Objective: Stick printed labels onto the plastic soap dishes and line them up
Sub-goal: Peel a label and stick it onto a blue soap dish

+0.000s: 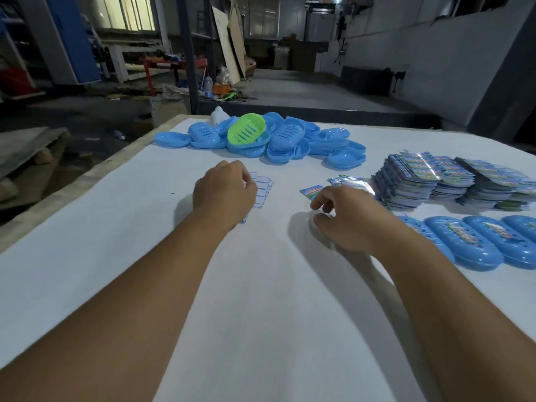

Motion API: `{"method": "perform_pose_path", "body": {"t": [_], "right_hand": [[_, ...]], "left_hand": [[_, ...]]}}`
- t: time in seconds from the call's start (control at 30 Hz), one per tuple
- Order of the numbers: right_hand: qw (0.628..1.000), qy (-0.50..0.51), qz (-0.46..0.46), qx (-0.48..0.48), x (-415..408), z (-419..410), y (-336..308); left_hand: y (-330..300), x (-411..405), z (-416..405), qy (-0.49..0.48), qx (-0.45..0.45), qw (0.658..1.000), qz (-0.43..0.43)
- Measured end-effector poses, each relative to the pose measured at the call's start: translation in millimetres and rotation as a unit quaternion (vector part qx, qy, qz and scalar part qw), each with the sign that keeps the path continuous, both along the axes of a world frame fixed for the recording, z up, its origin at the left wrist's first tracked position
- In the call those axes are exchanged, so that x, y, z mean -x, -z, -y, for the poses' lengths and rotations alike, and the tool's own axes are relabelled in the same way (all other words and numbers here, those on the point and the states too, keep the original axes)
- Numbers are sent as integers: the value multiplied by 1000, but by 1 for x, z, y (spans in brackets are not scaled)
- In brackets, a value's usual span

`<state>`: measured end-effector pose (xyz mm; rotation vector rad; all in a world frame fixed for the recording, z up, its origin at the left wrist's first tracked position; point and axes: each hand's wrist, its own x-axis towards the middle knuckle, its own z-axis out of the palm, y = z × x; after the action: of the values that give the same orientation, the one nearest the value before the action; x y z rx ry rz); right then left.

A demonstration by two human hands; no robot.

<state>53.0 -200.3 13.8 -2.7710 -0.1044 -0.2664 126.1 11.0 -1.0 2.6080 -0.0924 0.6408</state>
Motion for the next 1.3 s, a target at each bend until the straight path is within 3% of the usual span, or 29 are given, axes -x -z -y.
{"method": "perform_pose_path", "body": {"t": [0.1,0.37,0.6,0.7,0.77,0.8,0.87,0.9,0.93,1.0,1.07,1.3], "right_hand": [[999,-2,29,-19,0,-5,5],[993,13,98,-68,-3,-2,5],[994,7,76,-73,-1,-3,5],[994,7,78,-77,0,-4,3],[994,8,76,-83,0,-4,3],[993,8,74,-90,1,-3,3],[991,10,73,-108,0,-3,2],[990,14,74,-116,0,-2,1],[989,19,75,-124,-1,-2,0],[987,29,81,-139,-2,-1,-1],[982,37,97,-156,-2,-1,-4],[984,-33,95,-148,1,-1,-3]], "left_hand": [[-2,-21,21,23,-16,1000,0],[0,-108,79,42,-217,975,-28],[5,-129,86,29,-181,983,-4],[4,-120,83,42,-70,997,8],[-4,-110,84,69,111,991,-35],[-11,-103,85,83,246,963,-69],[-26,-86,86,88,514,839,-155],[-31,-78,85,87,593,779,-183],[-33,-72,81,86,631,746,-196],[-33,-56,72,101,653,720,-213],[-31,-37,63,120,650,716,-226],[-25,12,35,117,587,768,-227]]}}
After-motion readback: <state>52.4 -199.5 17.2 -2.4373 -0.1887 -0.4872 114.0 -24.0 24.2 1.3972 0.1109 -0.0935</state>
